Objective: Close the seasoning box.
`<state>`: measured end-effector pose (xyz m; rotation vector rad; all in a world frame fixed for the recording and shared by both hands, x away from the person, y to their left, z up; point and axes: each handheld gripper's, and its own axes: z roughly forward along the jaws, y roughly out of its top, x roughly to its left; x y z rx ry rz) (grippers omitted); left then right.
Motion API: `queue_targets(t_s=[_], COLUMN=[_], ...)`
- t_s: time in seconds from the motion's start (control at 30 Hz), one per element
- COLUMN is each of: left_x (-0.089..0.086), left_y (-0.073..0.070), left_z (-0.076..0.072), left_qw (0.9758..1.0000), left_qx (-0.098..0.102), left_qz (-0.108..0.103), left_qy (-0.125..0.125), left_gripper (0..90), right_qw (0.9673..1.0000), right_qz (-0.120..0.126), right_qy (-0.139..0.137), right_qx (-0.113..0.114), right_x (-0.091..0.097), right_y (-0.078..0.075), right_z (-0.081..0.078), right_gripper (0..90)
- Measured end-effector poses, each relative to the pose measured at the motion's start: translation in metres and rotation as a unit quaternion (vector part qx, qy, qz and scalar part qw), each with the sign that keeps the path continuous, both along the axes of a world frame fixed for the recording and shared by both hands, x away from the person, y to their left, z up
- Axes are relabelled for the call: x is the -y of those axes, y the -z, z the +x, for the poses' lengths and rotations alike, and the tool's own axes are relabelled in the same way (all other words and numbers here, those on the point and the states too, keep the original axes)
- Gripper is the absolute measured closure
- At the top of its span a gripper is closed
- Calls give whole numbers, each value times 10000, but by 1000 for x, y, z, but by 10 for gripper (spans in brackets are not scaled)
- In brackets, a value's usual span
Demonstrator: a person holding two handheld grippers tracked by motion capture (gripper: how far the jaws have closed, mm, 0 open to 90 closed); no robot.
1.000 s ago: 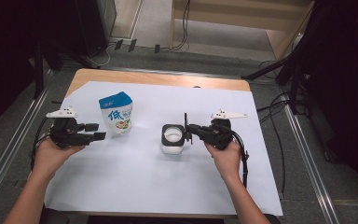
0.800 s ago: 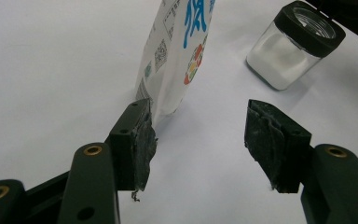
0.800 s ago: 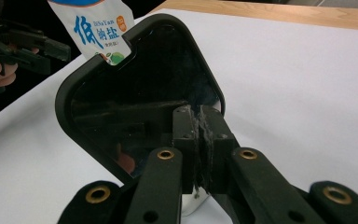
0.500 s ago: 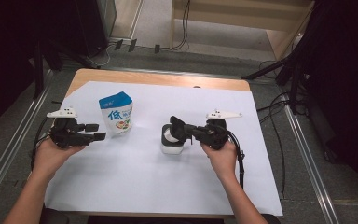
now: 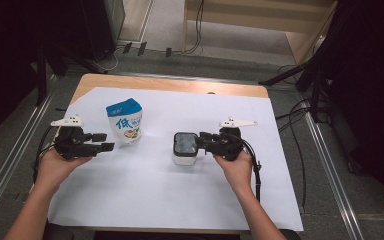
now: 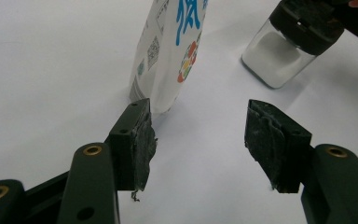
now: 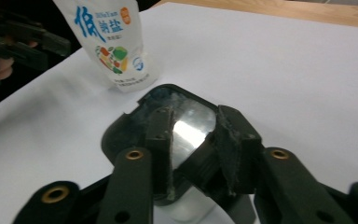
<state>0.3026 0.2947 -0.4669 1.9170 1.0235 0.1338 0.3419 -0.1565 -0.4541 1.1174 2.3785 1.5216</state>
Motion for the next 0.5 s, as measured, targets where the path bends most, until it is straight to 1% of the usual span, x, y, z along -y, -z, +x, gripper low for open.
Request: queue_targets(t_s=[0.03, 0.17, 0.2, 0.27, 0.3, 0.43, 0.5], left_x=[0, 1, 2, 2, 2, 3, 4], left_y=[0, 2, 2, 2, 2, 3, 2], left_z=[0, 0, 0, 0, 0, 0, 0], left_qw=[10000, 10000, 10000, 9999, 9999, 9999, 10000], left_qx=[-26, -38, -34, -57, -64, -34, -49], left_qz=[10, 51, 64, 55, 47, 94, 65], left_qy=[18, 38, 43, 61, 70, 45, 31], left_gripper=[422, 422, 422, 422, 422, 422, 422], right_qw=[10000, 9998, 9998, 9996, 9993, 9990, 9987], right_qz=[7, -42, -42, -85, -145, -137, -142], right_qy=[48, 199, 199, 259, 323, 386, 455], right_qx=[-37, 20, 20, 81, 113, 159, 157], right_x=[2, 11, 11, 14, 17, 22, 26], right_y=[0, 0, 0, 0, 1, 3, 4], right_z=[0, 3, 3, 3, 4, 4, 3], right_gripper=[640, 609, 609, 589, 577, 570, 561])
